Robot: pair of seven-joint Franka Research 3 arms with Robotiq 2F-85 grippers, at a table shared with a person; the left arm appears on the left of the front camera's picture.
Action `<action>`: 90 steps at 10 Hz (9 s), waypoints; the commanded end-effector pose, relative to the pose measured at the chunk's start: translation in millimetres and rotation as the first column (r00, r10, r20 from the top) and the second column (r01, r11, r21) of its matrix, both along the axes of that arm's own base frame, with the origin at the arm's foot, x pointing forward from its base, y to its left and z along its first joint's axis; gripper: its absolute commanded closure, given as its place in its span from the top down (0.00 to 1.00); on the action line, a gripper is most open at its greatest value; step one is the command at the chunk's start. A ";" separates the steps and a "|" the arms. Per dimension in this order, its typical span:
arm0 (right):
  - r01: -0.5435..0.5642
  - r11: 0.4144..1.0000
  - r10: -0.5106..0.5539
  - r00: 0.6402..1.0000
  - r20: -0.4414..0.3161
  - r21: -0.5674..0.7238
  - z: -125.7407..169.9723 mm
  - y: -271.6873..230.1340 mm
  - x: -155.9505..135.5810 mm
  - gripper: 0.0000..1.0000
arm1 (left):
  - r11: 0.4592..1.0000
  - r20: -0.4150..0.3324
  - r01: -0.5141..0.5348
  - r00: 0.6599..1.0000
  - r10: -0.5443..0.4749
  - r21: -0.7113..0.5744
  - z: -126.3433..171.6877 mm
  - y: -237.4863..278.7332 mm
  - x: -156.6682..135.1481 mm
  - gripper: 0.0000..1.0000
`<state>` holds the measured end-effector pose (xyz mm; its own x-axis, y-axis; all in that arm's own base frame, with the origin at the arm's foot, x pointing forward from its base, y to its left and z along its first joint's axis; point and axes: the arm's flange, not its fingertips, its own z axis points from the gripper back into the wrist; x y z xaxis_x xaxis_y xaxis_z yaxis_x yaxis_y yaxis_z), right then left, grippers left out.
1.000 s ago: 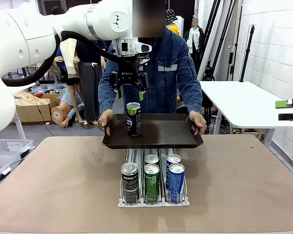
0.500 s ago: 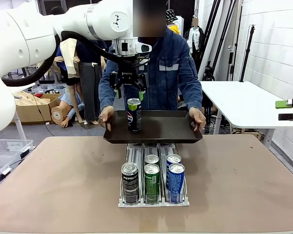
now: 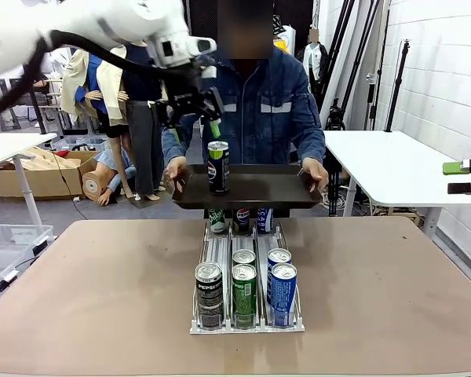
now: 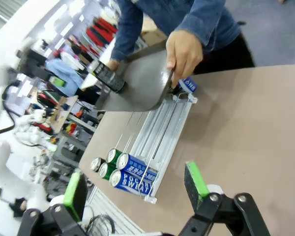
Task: Retrieve and hand over the desired beverage to the person.
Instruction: Pick up another can of the same type that the person held from the Automatic Can Dispenser.
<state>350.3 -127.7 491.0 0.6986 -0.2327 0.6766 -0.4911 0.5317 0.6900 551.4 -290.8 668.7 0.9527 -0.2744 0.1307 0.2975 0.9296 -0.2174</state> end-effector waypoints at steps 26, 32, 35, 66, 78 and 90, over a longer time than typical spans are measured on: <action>-0.003 1.000 0.003 1.000 0.005 0.000 -0.2 0.8 0.2 1.00 | 0.511 0.164 0.098 0.983 0.086 -0.854 -190.7 315.2 -123.1 1.00; -0.003 1.000 0.003 1.000 0.005 0.000 -0.2 0.8 0.2 1.00 | 0.478 0.175 0.106 0.979 0.103 -0.872 -194.5 316.0 -124.7 1.00; -0.003 1.000 0.003 1.000 0.005 0.000 -0.2 0.8 0.2 1.00 | 0.478 0.175 0.106 0.979 0.103 -0.872 -194.5 316.0 -124.7 1.00; -0.003 1.000 0.003 1.000 0.005 0.000 -0.2 0.8 0.2 1.00 | 0.478 0.175 0.106 0.979 0.103 -0.872 -194.5 316.0 -124.7 1.00; -0.003 1.000 0.003 1.000 0.005 0.000 -0.2 0.8 0.2 1.00 | 0.478 0.175 0.106 0.979 0.103 -0.872 -194.5 316.0 -124.7 1.00; -0.097 0.991 0.089 0.993 -0.078 -0.093 19.3 45.6 19.7 1.00 | 0.478 0.175 0.106 0.979 0.103 -0.872 -194.5 316.0 -124.7 1.00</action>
